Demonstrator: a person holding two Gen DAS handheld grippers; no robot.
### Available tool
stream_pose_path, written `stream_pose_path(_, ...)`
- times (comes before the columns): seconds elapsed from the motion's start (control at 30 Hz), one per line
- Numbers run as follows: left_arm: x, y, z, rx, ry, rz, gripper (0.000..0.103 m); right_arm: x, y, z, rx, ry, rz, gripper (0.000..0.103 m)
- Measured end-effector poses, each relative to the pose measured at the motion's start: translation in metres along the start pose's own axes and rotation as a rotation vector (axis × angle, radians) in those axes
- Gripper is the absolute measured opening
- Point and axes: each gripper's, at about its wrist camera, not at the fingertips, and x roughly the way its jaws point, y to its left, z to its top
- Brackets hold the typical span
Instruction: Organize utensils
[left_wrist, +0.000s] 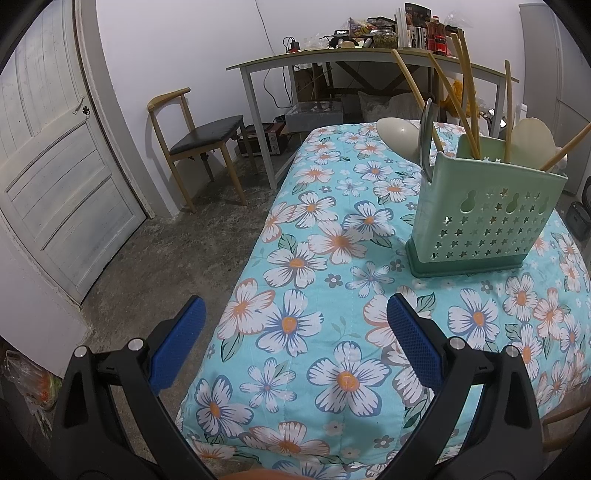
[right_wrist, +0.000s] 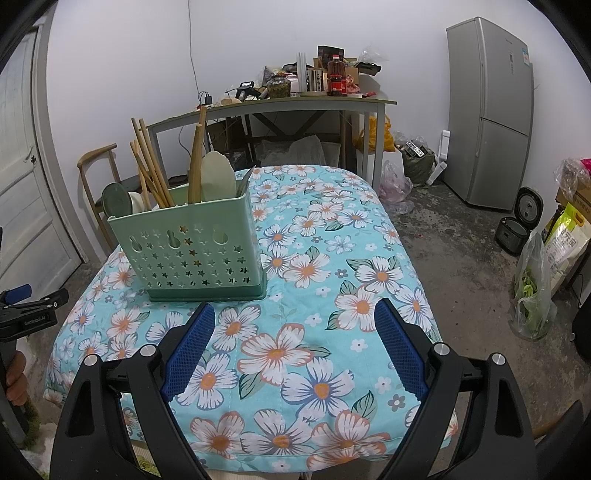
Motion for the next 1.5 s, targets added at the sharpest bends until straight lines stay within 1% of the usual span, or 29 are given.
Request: stream_pose_path(1.5, -0.0002, -0.0015, 0.0003, 0.004, 0.002, -0.008, 0.095, -0.0009, 0.0055, 0.0018, -0.003, -0.004, 0.007, 0.086)
